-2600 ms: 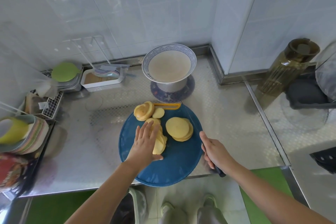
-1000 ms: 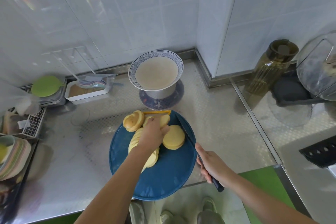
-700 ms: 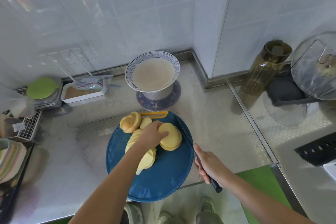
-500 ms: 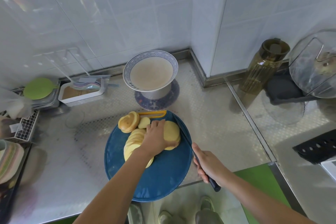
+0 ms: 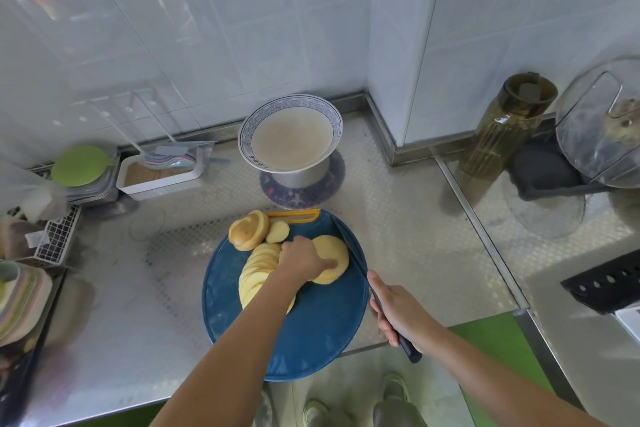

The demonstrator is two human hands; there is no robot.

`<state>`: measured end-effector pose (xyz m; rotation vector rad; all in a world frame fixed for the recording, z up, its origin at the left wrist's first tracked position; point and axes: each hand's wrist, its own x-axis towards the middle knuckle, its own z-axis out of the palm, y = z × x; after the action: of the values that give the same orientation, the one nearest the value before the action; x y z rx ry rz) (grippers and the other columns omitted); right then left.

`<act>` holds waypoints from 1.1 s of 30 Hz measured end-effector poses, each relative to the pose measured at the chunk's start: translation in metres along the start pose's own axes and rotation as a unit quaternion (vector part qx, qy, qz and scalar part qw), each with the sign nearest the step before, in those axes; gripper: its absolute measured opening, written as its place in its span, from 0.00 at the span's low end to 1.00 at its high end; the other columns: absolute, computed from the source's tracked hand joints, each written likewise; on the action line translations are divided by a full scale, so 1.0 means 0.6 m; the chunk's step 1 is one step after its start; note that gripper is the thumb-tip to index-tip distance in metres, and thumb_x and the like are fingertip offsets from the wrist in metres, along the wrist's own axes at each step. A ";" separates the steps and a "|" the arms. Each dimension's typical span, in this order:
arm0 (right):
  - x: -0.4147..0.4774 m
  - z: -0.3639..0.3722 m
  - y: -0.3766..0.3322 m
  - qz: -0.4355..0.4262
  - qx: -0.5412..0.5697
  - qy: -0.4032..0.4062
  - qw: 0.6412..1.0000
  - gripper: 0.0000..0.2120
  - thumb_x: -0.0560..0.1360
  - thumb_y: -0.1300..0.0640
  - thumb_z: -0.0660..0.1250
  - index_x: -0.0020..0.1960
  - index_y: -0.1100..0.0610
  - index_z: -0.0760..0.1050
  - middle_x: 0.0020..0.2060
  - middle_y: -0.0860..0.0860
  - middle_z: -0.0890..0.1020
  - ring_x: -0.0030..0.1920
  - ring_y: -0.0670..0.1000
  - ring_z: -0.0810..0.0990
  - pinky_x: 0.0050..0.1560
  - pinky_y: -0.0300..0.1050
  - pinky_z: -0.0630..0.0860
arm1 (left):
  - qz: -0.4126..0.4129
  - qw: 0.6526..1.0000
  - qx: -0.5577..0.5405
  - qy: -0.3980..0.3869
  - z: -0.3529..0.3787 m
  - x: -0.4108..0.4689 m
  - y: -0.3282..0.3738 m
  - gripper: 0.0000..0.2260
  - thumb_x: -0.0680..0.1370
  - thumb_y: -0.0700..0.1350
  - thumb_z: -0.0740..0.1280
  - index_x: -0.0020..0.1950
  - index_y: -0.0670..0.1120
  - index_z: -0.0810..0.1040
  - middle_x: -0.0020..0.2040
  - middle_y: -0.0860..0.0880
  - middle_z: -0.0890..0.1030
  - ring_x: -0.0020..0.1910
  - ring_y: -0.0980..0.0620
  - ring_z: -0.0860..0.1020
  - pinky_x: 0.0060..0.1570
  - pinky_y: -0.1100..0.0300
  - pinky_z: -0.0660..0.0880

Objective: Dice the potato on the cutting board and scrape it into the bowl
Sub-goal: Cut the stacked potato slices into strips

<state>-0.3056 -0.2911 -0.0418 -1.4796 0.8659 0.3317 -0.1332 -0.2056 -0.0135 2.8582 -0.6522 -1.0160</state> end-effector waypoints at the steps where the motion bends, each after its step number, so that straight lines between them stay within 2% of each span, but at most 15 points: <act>1: -0.001 0.001 -0.001 0.000 0.002 0.000 1.000 0.29 0.80 0.34 0.50 0.32 0.55 0.60 0.21 0.51 0.64 0.18 0.49 0.62 0.26 0.42 0.63 | -0.013 1.000 0.003 -0.014 -0.008 0.004 0.002 0.34 0.73 0.62 0.68 0.67 0.37 0.69 0.65 0.39 0.73 0.62 0.42 0.74 0.60 0.52 0.71; 4: -0.002 0.003 -0.002 0.002 0.010 0.003 1.000 0.29 0.80 0.34 0.51 0.32 0.56 0.60 0.21 0.51 0.64 0.18 0.49 0.62 0.25 0.42 0.62 | -0.036 0.997 -0.029 -0.061 -0.020 0.011 0.011 0.32 0.72 0.58 0.72 0.67 0.40 0.69 0.64 0.42 0.74 0.63 0.43 0.74 0.63 0.51 0.72; 7: -0.003 0.002 -0.003 0.004 0.011 0.009 1.000 0.28 0.81 0.35 0.51 0.32 0.56 0.60 0.22 0.52 0.63 0.18 0.49 0.62 0.24 0.42 0.61 | -0.056 0.995 -0.041 -0.074 -0.022 0.008 0.018 0.36 0.71 0.58 0.73 0.70 0.41 0.65 0.67 0.42 0.71 0.69 0.42 0.66 0.65 0.48 0.69; 10: -0.004 -0.003 -0.004 0.001 0.016 0.011 1.000 0.28 0.81 0.35 0.52 0.32 0.56 0.60 0.23 0.52 0.63 0.19 0.50 0.62 0.24 0.42 0.61 | -0.039 0.993 -0.101 -0.055 -0.018 0.003 0.013 0.30 0.70 0.53 0.75 0.65 0.40 0.70 0.56 0.44 0.75 0.60 0.44 0.75 0.55 0.56 0.75; 11: -0.004 -0.006 -0.005 -0.001 0.019 0.012 1.000 0.28 0.81 0.35 0.52 0.32 0.56 0.61 0.22 0.52 0.63 0.19 0.50 0.62 0.24 0.42 0.61 | -0.020 0.992 -0.124 -0.032 -0.016 0.000 0.011 0.28 0.69 0.51 0.76 0.62 0.40 0.70 0.53 0.45 0.76 0.56 0.45 0.77 0.49 0.58 0.75; 13: -0.004 -0.012 -0.011 -0.007 0.020 0.016 1.000 0.28 0.81 0.35 0.51 0.32 0.55 0.61 0.22 0.51 0.64 0.19 0.50 0.62 0.24 0.41 0.62 | 0.039 0.989 -0.127 0.060 -0.016 -0.005 0.009 0.22 0.70 0.45 0.74 0.59 0.42 0.71 0.52 0.45 0.77 0.54 0.46 0.76 0.46 0.58 0.72; 15: -0.003 -0.019 -0.015 -0.012 0.014 0.019 1.000 0.28 0.81 0.36 0.51 0.32 0.55 0.61 0.21 0.51 0.64 0.19 0.49 0.62 0.24 0.42 0.63 | 0.105 0.981 -0.039 0.156 -0.015 -0.009 0.010 0.15 0.72 0.39 0.68 0.57 0.45 0.70 0.54 0.46 0.76 0.54 0.47 0.74 0.49 0.57 0.70; 17: -0.002 -0.022 -0.017 -0.014 0.007 0.021 1.000 0.28 0.81 0.36 0.50 0.32 0.56 0.62 0.21 0.51 0.65 0.19 0.49 0.63 0.24 0.42 0.63 | 0.164 0.959 0.099 0.209 -0.003 -0.014 0.009 0.16 0.72 0.37 0.66 0.58 0.47 0.68 0.57 0.48 0.72 0.57 0.47 0.71 0.54 0.57 0.66; 19: -0.003 -0.023 -0.016 -0.013 0.003 0.022 1.000 0.28 0.81 0.36 0.50 0.32 0.56 0.61 0.21 0.51 0.65 0.18 0.49 0.63 0.24 0.42 0.63 | 0.201 0.945 0.160 0.204 0.021 -0.024 0.007 0.18 0.73 0.44 0.69 0.60 0.47 0.67 0.58 0.49 0.70 0.58 0.47 0.69 0.58 0.56 0.64; 21: -0.004 -0.023 -0.014 -0.014 0.005 0.022 1.000 0.28 0.81 0.36 0.51 0.32 0.55 0.61 0.21 0.51 0.64 0.18 0.50 0.63 0.24 0.42 0.62 | 0.208 0.949 0.165 0.168 0.047 -0.034 -0.001 0.24 0.73 0.55 0.70 0.62 0.46 0.67 0.58 0.49 0.68 0.59 0.48 0.68 0.61 0.55 0.63; 24: -0.006 -0.023 -0.009 -0.012 0.010 0.020 1.000 0.28 0.81 0.36 0.52 0.32 0.55 0.62 0.21 0.52 0.65 0.18 0.50 0.63 0.24 0.42 0.62 | 0.187 0.958 0.129 0.177 0.068 -0.043 -0.012 0.32 0.71 0.60 0.71 0.67 0.47 0.64 0.62 0.49 0.66 0.61 0.49 0.66 0.63 0.57 0.62; 26: -0.007 -0.024 -0.008 -0.010 0.013 0.022 1.000 0.28 0.81 0.36 0.52 0.32 0.55 0.61 0.21 0.52 0.65 0.18 0.50 0.63 0.23 0.41 0.61 | 0.154 0.969 0.078 0.176 0.067 -0.042 -0.012 0.44 0.68 0.63 0.72 0.75 0.47 0.55 0.68 0.47 0.60 0.67 0.47 0.61 0.68 0.55 0.60; 28: -0.007 -0.025 -0.011 -0.012 0.012 0.023 1.000 0.28 0.81 0.36 0.52 0.31 0.55 0.61 0.21 0.52 0.64 0.18 0.50 0.62 0.22 0.40 0.61 | 0.109 0.985 0.028 0.134 0.061 -0.037 -0.001 0.52 0.67 0.66 0.71 0.78 0.45 0.46 0.73 0.45 0.56 0.71 0.44 0.58 0.70 0.51 0.59; 30: -0.006 -0.023 -0.013 -0.013 0.005 0.021 1.000 0.28 0.81 0.36 0.52 0.31 0.55 0.61 0.21 0.52 0.64 0.18 0.50 0.62 0.22 0.40 0.61 | 0.080 0.991 0.012 0.103 0.057 -0.033 0.012 0.51 0.67 0.67 0.70 0.78 0.44 0.47 0.73 0.43 0.58 0.70 0.43 0.60 0.69 0.50 0.62; 33: -0.007 -0.017 -0.011 -0.014 -0.008 0.017 1.000 0.29 0.81 0.36 0.51 0.30 0.55 0.60 0.21 0.52 0.64 0.18 0.50 0.63 0.23 0.41 0.61 | 0.066 0.993 0.014 0.096 0.056 -0.031 0.020 0.43 0.69 0.62 0.71 0.74 0.43 0.57 0.68 0.44 0.63 0.66 0.44 0.64 0.64 0.53 0.67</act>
<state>-0.3068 -0.3000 -0.0325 -1.5145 0.8704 0.2927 -0.1712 -0.2056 -0.0265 2.8417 -0.8305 -0.7098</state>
